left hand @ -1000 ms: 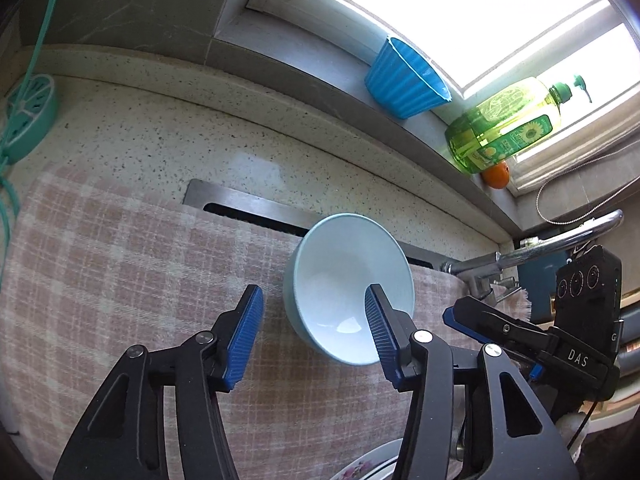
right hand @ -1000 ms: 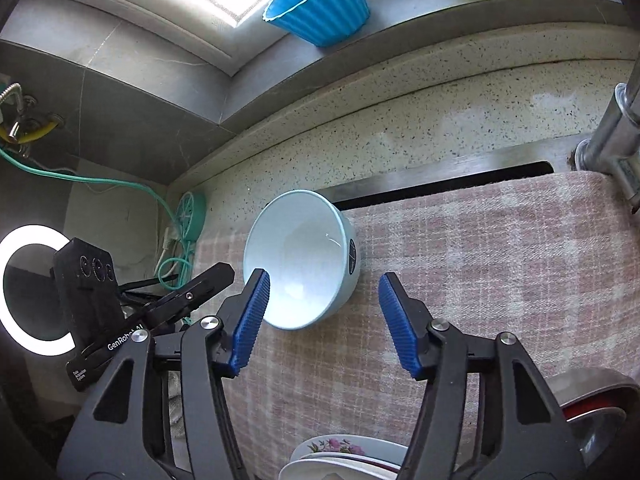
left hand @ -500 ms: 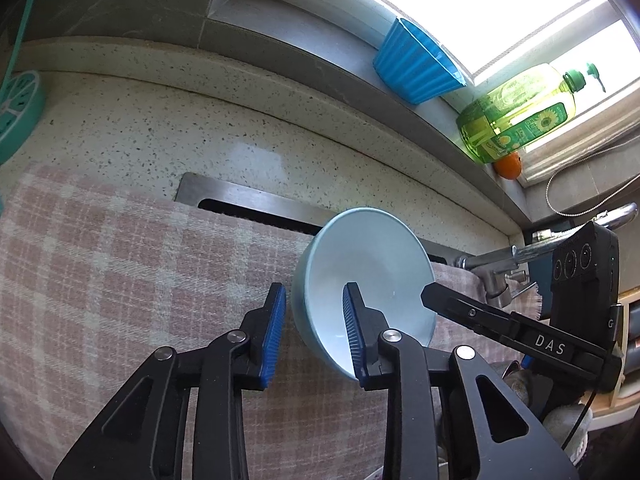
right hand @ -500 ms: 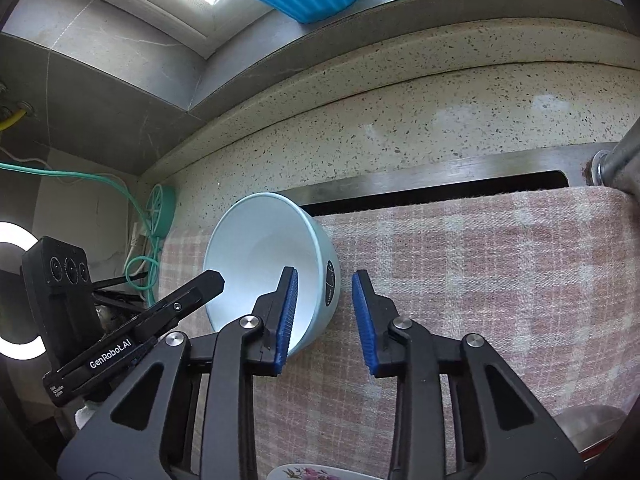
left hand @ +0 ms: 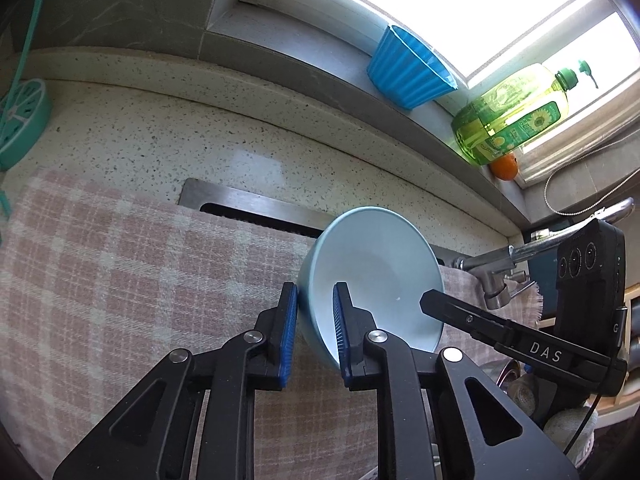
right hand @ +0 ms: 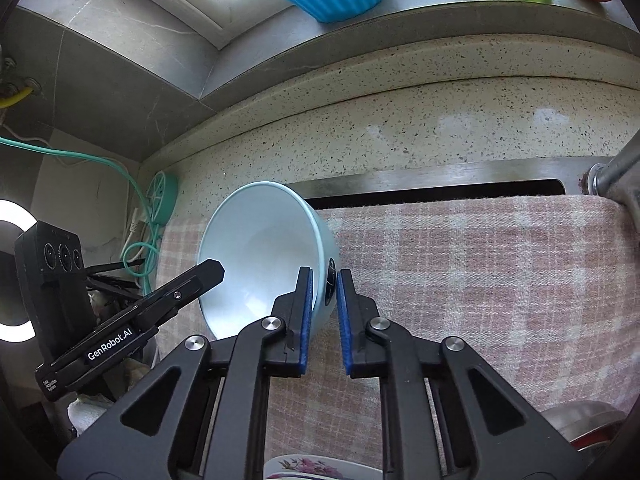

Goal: Organize plates and bowls

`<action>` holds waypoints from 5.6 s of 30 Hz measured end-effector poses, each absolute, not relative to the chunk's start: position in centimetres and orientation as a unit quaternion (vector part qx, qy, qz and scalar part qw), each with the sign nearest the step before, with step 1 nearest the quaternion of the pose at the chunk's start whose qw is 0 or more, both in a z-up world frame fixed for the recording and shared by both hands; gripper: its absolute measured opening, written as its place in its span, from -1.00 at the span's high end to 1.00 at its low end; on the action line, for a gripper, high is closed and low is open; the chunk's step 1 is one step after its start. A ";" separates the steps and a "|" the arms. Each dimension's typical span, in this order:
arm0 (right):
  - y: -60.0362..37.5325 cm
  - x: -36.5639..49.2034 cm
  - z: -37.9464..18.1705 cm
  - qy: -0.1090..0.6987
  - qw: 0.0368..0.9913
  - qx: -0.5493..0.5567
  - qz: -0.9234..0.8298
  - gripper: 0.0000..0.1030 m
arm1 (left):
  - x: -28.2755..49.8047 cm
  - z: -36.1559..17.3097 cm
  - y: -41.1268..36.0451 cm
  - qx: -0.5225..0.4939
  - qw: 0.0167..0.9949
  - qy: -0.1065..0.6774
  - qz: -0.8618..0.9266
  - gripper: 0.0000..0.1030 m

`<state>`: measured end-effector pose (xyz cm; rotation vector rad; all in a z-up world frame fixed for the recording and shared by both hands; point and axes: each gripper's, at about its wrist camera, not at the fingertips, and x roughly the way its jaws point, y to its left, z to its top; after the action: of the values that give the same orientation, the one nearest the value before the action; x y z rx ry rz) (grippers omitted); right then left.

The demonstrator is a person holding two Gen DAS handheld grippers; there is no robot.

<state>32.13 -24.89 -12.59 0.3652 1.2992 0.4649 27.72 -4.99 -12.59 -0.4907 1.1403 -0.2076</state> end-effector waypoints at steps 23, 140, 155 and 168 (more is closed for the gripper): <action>-31.2 24.6 -3.8 0.548 0.777 0.157 0.266 0.76 | 19.6 -4.1 -9.6 -0.212 0.842 0.475 -0.141 0.69; -49.8 16.1 -12.3 0.581 0.766 0.180 0.208 0.60 | 14.8 -11.0 -22.8 -0.204 0.796 0.550 -0.149 0.59; -49.3 16.5 -12.6 0.587 0.757 0.176 0.227 0.73 | 14.6 -11.5 -23.7 -0.205 0.798 0.550 -0.136 0.80; -49.6 16.2 -11.3 0.578 0.768 0.161 0.223 0.74 | 13.9 -10.6 -24.9 -0.180 0.809 0.544 -0.130 0.82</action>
<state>16.20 -49.58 -11.28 0.3494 1.2539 0.4848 13.87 -24.85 -10.63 -0.3844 1.1630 -0.2786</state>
